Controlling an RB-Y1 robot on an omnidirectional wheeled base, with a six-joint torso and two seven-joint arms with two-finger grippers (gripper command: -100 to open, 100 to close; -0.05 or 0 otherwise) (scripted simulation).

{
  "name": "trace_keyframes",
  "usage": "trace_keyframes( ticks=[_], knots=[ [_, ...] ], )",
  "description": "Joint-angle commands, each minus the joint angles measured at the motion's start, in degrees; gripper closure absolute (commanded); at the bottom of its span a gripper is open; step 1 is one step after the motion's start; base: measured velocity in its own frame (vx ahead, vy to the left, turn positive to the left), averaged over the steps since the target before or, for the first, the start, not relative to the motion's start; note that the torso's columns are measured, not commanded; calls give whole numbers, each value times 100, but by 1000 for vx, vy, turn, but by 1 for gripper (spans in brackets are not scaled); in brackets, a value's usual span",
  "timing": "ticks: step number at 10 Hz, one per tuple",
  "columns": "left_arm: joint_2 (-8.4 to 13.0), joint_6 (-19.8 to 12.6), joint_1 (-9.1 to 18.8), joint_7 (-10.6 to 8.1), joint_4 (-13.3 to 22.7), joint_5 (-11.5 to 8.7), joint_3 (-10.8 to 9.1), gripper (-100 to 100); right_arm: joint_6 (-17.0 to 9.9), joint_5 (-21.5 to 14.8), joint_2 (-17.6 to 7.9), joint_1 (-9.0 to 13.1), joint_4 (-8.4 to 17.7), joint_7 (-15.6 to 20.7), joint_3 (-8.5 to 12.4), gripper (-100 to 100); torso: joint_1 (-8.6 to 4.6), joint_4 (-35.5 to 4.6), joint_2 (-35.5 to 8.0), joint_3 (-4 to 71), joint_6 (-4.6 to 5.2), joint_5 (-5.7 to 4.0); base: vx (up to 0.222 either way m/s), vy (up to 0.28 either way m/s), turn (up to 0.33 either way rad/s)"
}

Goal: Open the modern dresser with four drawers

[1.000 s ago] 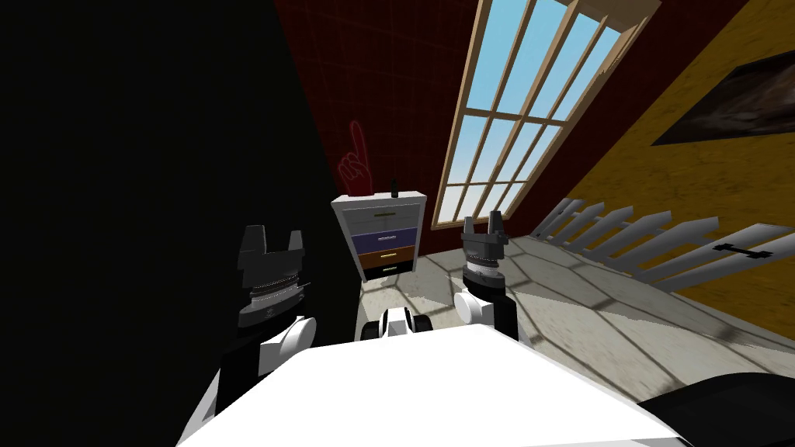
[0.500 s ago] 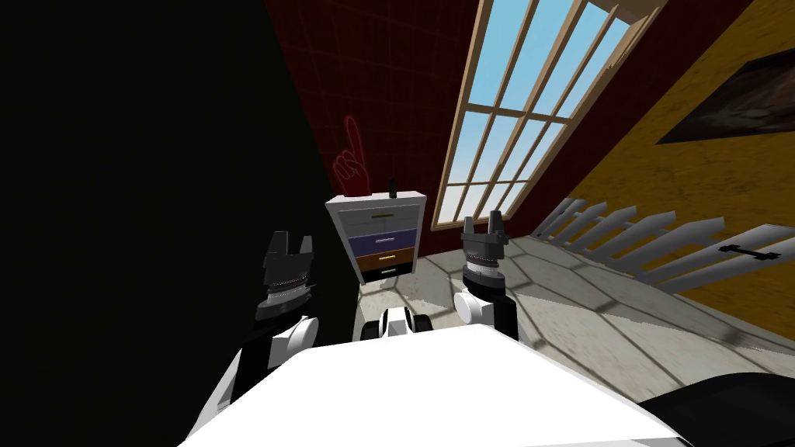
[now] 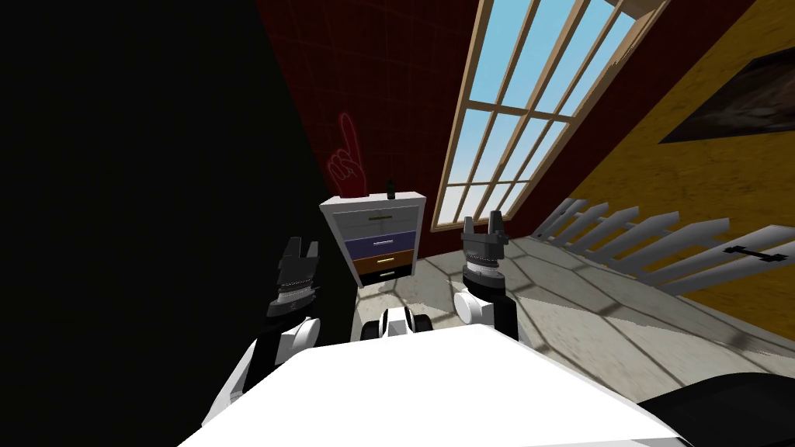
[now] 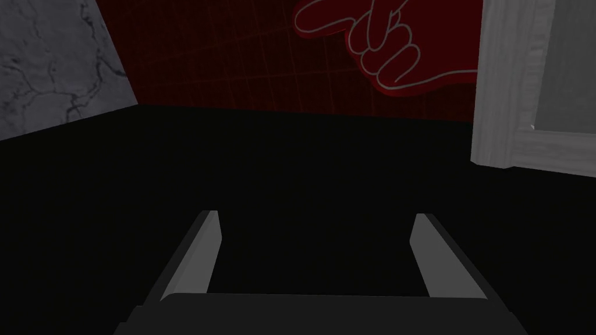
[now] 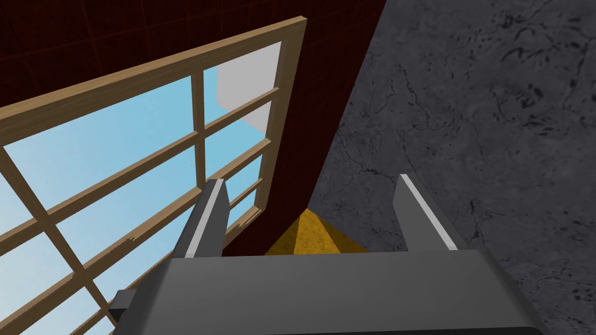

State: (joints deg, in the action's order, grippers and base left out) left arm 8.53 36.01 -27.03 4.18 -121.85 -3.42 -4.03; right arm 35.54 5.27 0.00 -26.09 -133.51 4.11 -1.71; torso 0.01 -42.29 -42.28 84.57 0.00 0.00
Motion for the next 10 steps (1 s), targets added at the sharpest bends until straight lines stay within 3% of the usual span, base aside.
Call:
trace_keyframes(
  ticks=[1, 10],
  knots=[
    [61, 145, 53, 22, 397, 32, 5, -100, 0, 0, 0, 0, 0, 0, 0, 0, -3, 0, -2, 0, -1, -1, 58, -26, -9],
    [218, 483, 287, 103, 1704, 151, 4, -100, 0, 0, 0, 0, 0, 0, 0, 0, 0, 1, 0, 1, -1, -1, 74, -28, -10]
  ],
)
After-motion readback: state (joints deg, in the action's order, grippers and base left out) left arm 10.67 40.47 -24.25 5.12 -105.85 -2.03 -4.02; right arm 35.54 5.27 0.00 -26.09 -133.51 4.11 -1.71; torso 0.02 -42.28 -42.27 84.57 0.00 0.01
